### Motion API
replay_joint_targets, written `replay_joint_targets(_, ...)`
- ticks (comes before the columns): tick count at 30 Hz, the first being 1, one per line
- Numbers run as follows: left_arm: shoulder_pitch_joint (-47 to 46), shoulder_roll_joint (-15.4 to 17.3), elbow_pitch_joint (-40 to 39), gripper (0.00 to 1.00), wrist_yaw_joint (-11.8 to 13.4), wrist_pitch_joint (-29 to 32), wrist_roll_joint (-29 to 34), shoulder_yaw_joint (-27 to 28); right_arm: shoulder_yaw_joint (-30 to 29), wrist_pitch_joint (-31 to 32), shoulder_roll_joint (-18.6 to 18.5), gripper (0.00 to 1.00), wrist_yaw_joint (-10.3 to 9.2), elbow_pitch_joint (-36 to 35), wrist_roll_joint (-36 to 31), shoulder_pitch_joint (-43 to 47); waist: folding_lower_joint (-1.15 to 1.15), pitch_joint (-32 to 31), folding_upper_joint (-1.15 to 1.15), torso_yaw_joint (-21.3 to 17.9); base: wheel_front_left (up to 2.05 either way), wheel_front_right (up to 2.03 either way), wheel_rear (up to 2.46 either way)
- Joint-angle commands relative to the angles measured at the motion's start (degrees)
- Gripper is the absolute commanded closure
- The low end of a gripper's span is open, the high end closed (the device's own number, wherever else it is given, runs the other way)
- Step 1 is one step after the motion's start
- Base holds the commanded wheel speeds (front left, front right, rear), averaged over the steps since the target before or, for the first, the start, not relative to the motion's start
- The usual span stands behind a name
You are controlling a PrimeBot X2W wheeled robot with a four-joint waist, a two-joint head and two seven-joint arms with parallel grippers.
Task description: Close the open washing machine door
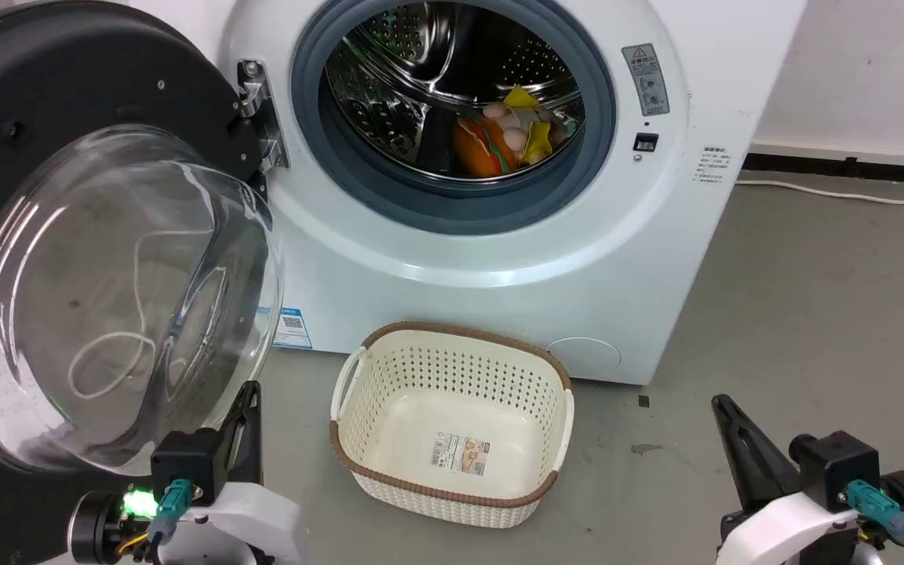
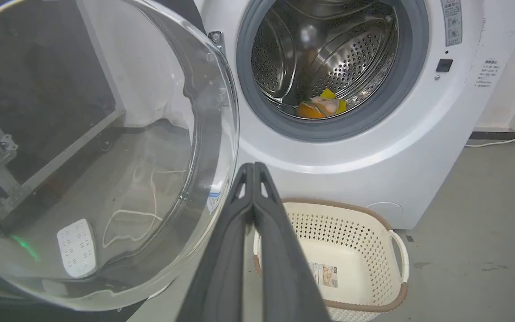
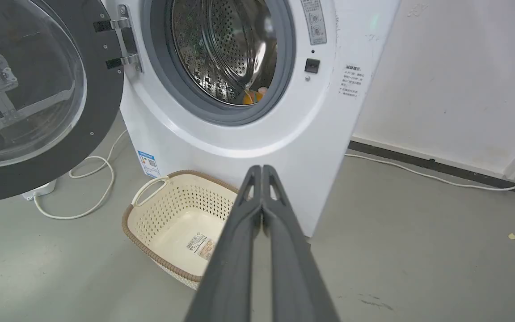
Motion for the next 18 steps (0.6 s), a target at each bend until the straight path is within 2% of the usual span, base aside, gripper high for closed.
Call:
replay_joint_targets(1,0.74,-0.02,-0.24,1.0,0.15,0.02,0.16,0.07,0.01,0.04,0.11,1.0,0.05,-0.36,-0.36,-0.79,0.0,0.0,0.0,0.0,0.0,0.0,0.0)
replay_joint_targets(18,0.74,-0.02,-0.24,1.0,0.15,0.02,0.16,0.07,0.01,0.04,0.11,1.0,0.05,-0.36,-0.36,-0.79,0.0,0.0,0.0,0.0,0.0,0.0,0.0)
